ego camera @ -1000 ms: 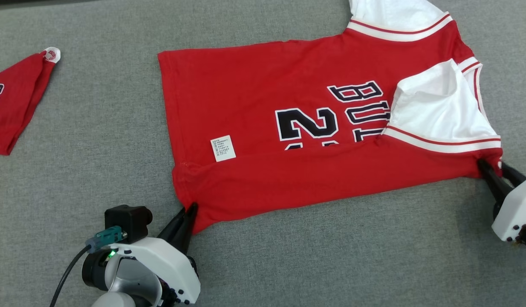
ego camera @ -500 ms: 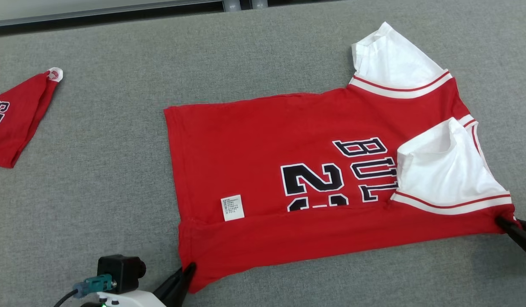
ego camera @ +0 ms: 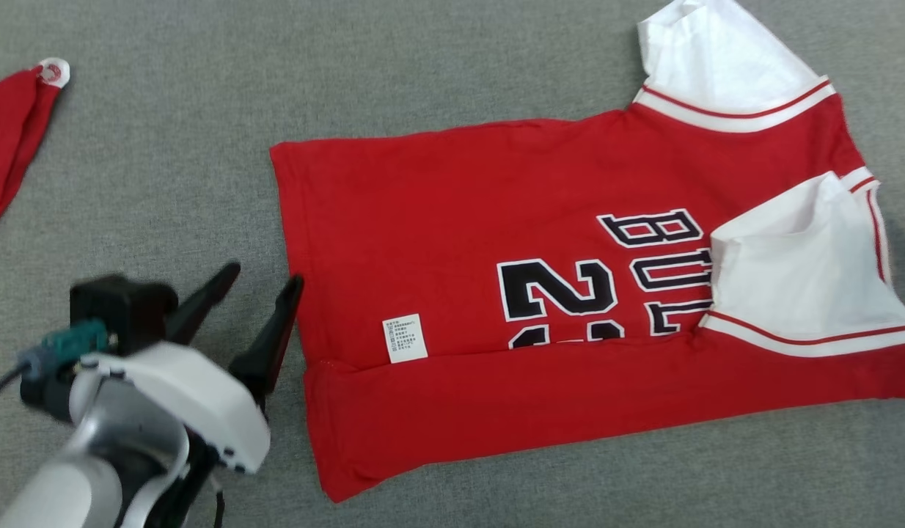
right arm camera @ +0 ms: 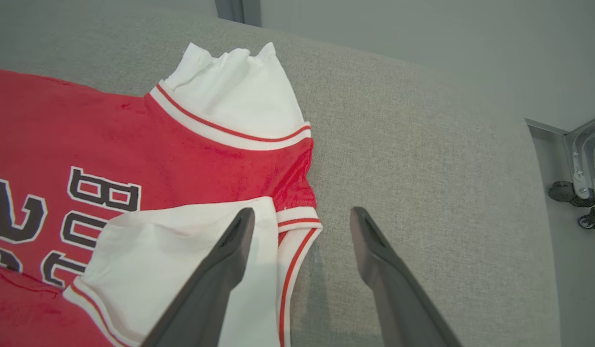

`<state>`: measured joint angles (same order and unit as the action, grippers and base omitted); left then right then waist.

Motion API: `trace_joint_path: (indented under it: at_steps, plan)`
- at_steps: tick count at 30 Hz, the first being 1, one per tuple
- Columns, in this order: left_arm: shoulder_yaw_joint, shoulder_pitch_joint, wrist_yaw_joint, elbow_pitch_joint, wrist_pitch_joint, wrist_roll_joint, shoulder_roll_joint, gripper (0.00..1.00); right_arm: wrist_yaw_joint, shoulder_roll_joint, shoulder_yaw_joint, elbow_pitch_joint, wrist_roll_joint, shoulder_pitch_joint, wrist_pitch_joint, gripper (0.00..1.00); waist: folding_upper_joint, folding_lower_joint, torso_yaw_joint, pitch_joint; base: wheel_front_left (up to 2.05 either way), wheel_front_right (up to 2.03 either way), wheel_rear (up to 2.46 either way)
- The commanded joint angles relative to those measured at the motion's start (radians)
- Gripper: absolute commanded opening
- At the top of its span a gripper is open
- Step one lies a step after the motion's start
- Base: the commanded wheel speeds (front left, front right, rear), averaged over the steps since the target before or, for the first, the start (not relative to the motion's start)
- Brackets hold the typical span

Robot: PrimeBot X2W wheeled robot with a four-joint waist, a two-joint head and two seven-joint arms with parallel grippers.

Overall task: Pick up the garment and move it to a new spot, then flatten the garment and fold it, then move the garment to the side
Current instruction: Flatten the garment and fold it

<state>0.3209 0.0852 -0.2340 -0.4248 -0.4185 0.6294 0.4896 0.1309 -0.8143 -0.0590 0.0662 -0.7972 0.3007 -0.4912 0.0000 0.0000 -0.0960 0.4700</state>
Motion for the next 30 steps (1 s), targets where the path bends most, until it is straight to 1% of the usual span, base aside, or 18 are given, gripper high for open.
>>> trace_joint_path:
  at_steps: [1, 3, 5, 7, 10, 15, 21, 22, 23, 24, 25, 26, 27, 30]
  plan:
    - [0.003, 0.086, 0.014, 0.016, -0.024, -0.004, -0.005, 1.0, 0.0, -0.017, 0.006, 0.001, 0.017, 0.073, -0.02, 1.0, 0.0, 0.0, 0.041, 0.081, 0.0, 0.0, 0.0]
    - [0.02, 0.207, 0.03, 0.068, -0.062, -0.014, -0.014, 1.0, 0.0, -0.012, -0.011, -0.018, 0.04, 0.178, -0.049, 1.0, 0.0, 0.0, 0.064, 0.125, 0.0, 0.0, 0.0]
    - [0.046, 0.326, 0.049, 0.132, -0.09, -0.027, -0.037, 1.0, 0.0, 0.011, -0.029, -0.06, 0.065, 0.292, -0.075, 1.0, 0.0, 0.0, 0.088, 0.165, 0.0, 0.0, 0.0]
    - [0.074, 0.426, 0.073, 0.197, -0.103, -0.022, -0.08, 1.0, 0.0, 0.025, -0.059, -0.104, 0.096, 0.394, -0.1, 1.0, 0.0, 0.0, 0.116, 0.201, 0.0, 0.0, 0.0]
    - [0.118, 0.532, 0.112, 0.297, -0.115, -0.034, -0.115, 1.0, 0.0, 0.045, -0.115, -0.177, 0.124, 0.512, -0.134, 1.0, 0.0, 0.0, 0.153, 0.238, 0.0, 0.0, 0.0]
    - [0.159, 0.613, 0.162, 0.407, -0.11, -0.021, -0.165, 1.0, 0.0, 0.061, -0.175, -0.293, 0.158, 0.639, -0.12, 1.0, 0.0, 0.0, 0.186, 0.266, 0.0, 0.0, 0.0]
    - [0.206, 0.632, 0.205, 0.469, -0.125, 0.001, -0.201, 1.0, 0.0, 0.082, -0.254, -0.404, 0.161, 0.702, -0.097, 1.0, 0.0, 0.0, 0.195, 0.281, 0.0, 0.0, 0.0]
    - [0.213, 0.632, 0.209, 0.472, -0.131, 0.006, -0.206, 0.83, 0.0, 0.086, -0.269, -0.412, 0.154, 0.708, -0.088, 1.0, 0.0, 0.0, 0.195, 0.283, 0.0, 0.0, 0.0]
    - [0.219, 0.633, 0.218, 0.475, -0.133, 0.014, -0.212, 0.42, 0.0, 0.089, -0.283, -0.42, 0.146, 0.716, -0.077, 1.0, 0.0, 0.0, 0.194, 0.284, 0.0, 0.0, 0.0]
    - [0.23, 0.634, 0.229, 0.478, -0.141, 0.019, -0.212, 0.0, 0.0, 0.091, -0.297, -0.427, 0.137, 0.72, -0.066, 0.56, 0.0, 0.0, 0.193, 0.284, 0.0, 0.0, 0.0]
    - [0.237, 0.632, 0.241, 0.48, -0.148, 0.023, -0.21, 0.0, 0.0, 0.094, -0.316, -0.429, 0.124, 0.722, -0.053, 0.2, 0.0, 0.0, 0.191, 0.283, 0.0, 0.0, 0.0]
    - [0.239, 0.627, 0.249, 0.479, -0.142, 0.026, -0.213, 0.0, 0.0, 0.1, -0.331, -0.429, 0.101, 0.724, -0.04, 0.0, 0.0, 0.0, 0.187, 0.281, 0.0, 0.0, 0.0]
    - [0.243, 0.625, 0.26, 0.479, -0.14, 0.031, -0.212, 0.0, 0.0, 0.103, -0.341, -0.431, 0.074, 0.726, -0.026, 0.0, 0.0, 0.0, 0.183, 0.277, 0.0, 0.0, 0.0]
    - [0.235, 0.612, 0.274, 0.468, -0.125, 0.043, -0.203, 0.0, 0.0, 0.083, -0.354, -0.428, 0.025, 0.743, 0.041, 0.0, 0.0, 0.0, 0.163, 0.256, 0.0, 0.0, 0.0]
